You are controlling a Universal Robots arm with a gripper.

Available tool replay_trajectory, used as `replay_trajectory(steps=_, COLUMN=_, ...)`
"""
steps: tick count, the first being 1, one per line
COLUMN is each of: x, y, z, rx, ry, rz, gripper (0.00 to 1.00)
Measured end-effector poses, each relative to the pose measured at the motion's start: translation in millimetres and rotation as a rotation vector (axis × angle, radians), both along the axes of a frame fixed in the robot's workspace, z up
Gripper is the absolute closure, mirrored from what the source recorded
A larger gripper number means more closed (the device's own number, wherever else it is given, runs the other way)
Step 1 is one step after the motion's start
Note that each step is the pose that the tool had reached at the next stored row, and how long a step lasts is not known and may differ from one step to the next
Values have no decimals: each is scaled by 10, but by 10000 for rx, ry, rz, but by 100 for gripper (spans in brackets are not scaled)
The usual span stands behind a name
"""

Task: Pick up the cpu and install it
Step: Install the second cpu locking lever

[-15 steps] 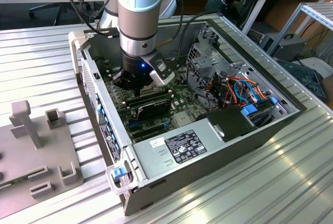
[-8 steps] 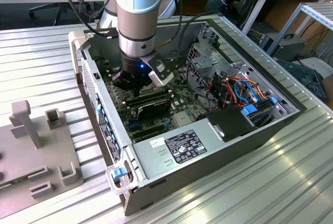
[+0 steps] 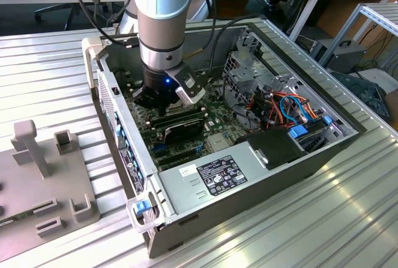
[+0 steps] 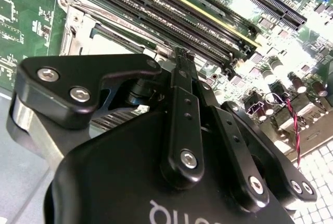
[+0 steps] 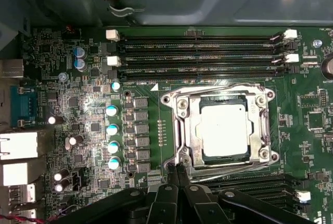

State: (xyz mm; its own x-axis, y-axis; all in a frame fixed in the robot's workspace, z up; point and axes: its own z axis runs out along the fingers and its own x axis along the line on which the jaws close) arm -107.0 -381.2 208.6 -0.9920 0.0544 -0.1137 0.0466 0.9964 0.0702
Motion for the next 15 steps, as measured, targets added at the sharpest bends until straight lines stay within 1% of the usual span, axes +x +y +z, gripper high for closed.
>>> replay_trajectory(steps=2, x=-10, y=2, z=-6, rx=33, ry=-31, rz=-1, gripper=89)
replay_trajectory(steps=5, x=-17, y=4, z=-12, rx=67, ry=-58, rz=0, gripper=89)
replay_trajectory(steps=10, x=-23, y=9, z=-19, rx=92, ry=-79, rz=-2, gripper=89)
replay_trajectory(steps=15, x=-29, y=19, z=-27, rx=139, ry=-115, rz=-2, gripper=89)
